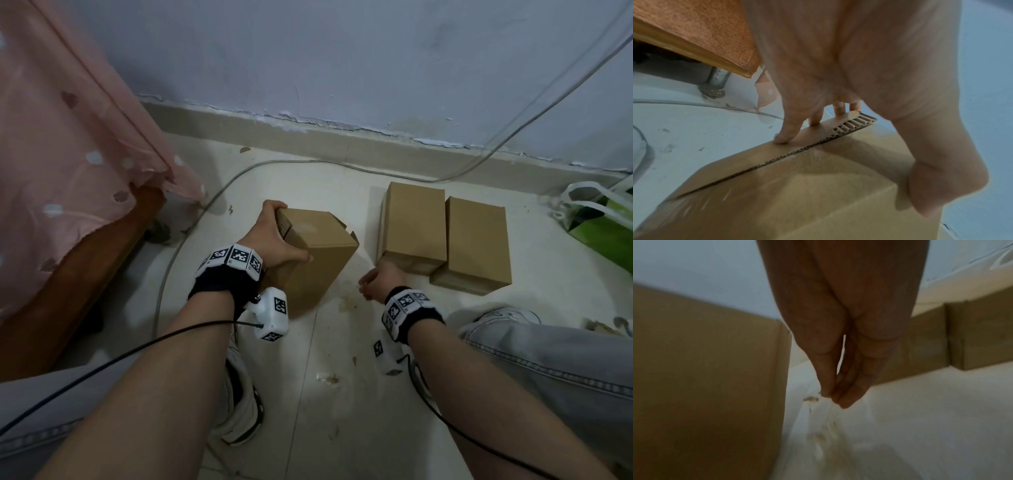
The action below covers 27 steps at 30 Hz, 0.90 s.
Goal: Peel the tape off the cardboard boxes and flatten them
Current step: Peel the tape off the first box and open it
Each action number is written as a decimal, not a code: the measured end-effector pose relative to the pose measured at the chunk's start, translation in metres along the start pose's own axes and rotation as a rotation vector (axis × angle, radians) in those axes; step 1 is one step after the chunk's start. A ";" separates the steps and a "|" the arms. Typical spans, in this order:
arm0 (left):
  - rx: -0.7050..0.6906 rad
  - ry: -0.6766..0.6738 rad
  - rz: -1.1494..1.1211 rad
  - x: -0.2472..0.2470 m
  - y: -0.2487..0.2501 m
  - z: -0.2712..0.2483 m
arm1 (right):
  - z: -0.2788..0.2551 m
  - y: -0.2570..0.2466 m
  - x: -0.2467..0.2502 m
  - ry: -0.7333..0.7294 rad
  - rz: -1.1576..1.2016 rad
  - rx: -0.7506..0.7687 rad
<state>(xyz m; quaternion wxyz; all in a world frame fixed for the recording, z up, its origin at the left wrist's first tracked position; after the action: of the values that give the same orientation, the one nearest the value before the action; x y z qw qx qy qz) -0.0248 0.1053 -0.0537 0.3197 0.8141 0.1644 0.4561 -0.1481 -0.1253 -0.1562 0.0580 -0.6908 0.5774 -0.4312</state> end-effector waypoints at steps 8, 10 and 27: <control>-0.038 0.000 0.038 -0.006 0.008 0.004 | 0.021 0.011 -0.034 0.078 -0.135 0.135; -0.044 -0.008 0.043 -0.008 0.009 0.006 | 0.024 0.007 -0.037 0.060 -0.253 0.148; -0.049 -0.015 0.028 -0.014 0.016 0.001 | 0.017 0.018 -0.043 -0.232 -0.295 -0.074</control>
<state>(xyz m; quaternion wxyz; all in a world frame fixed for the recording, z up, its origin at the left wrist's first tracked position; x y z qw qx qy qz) -0.0320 0.0850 -0.0524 0.3344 0.8117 0.1390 0.4582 -0.1487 -0.1020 -0.2001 0.0348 -0.8147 0.4748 -0.3310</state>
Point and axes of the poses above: each hand's wrist, its own z-axis towards the middle knuckle, its own x-axis out of the back of the hand, y = z × x, the point moved 9 cm from there along z, towards the middle knuckle, and after that the axes turned 9 degrees about z, right-handed, at the moved point
